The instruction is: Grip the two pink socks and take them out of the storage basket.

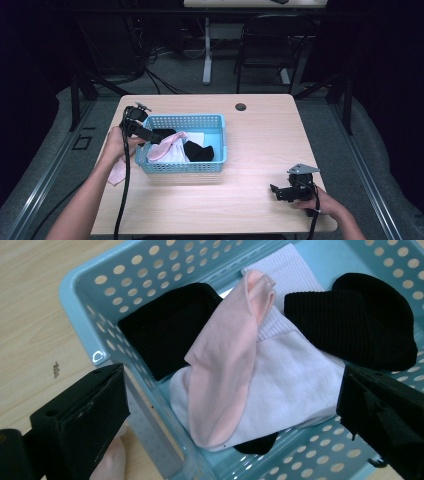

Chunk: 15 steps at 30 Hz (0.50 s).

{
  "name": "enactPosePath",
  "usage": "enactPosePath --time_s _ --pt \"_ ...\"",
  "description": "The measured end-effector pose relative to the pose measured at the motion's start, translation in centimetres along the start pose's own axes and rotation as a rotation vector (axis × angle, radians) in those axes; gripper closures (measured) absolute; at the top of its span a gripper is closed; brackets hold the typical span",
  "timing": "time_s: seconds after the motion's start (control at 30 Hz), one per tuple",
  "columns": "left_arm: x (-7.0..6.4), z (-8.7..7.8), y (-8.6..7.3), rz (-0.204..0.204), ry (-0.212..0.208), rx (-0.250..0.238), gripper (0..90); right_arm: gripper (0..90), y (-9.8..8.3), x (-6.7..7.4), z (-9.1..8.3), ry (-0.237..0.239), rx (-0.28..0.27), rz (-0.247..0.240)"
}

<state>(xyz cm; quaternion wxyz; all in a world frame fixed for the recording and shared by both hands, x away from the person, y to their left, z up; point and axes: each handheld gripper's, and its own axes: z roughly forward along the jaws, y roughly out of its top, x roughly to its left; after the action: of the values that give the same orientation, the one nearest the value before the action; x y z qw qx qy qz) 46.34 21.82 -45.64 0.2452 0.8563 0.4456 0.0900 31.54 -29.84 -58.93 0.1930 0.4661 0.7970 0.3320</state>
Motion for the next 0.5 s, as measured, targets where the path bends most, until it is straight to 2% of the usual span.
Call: enactPosePath --time_s 0.33,0.5 --pt "-0.8 2.0 0.2 0.02 -0.021 0.031 3.1 0.0 0.0 0.0 0.0 0.0 0.001 -0.001" --pt "-0.8 2.6 0.3 0.027 -0.022 0.047 3.1 0.0 0.0 0.0 0.0 0.0 -0.001 0.001"
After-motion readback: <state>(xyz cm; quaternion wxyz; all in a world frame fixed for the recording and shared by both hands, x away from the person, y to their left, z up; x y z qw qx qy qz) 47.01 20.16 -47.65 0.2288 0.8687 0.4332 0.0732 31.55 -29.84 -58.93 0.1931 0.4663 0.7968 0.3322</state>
